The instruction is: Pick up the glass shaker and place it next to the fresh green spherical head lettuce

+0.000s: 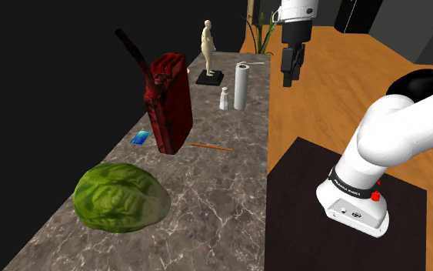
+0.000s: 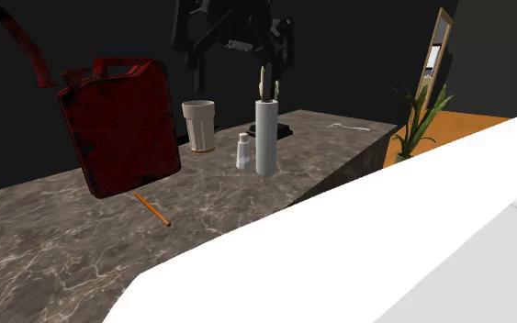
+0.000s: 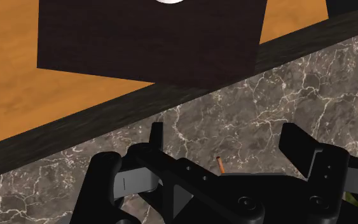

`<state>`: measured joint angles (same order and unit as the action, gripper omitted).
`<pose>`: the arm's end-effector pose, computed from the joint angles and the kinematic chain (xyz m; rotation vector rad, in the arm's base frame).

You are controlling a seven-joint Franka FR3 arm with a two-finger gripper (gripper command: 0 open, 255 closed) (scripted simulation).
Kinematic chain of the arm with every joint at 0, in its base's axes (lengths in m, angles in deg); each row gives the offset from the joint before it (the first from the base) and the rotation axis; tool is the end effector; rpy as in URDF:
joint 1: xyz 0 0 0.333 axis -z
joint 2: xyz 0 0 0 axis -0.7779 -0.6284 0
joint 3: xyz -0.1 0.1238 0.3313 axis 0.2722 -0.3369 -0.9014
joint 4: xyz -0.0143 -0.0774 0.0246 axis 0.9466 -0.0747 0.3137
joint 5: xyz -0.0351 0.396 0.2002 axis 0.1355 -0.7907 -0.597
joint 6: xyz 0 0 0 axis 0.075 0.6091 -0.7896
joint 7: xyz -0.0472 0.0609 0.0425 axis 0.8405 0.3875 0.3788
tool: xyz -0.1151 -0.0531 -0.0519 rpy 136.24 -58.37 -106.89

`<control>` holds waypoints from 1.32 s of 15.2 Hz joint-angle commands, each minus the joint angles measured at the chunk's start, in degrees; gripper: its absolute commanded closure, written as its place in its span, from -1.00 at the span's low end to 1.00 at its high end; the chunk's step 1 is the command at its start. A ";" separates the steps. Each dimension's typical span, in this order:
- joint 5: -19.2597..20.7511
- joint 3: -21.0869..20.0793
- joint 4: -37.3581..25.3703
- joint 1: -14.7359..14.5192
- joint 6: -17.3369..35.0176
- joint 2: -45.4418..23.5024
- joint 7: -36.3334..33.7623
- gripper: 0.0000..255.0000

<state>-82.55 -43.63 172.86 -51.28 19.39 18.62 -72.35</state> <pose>0.3059 -0.0030 0.5405 -2.9763 -0.1992 0.2742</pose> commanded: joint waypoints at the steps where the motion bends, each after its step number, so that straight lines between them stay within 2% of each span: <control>1: 0.00 0.00 0.00 0.00 0.00 0.00 0.00 -1.00; 10: 1.13 1.56 -3.88 1.08 16.12 -16.60 1.49 -1.00; 20: 0.66 3.47 -15.04 2.00 28.61 -36.46 2.99 -1.00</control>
<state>-81.74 -40.34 159.24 -49.35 46.67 -15.51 -69.53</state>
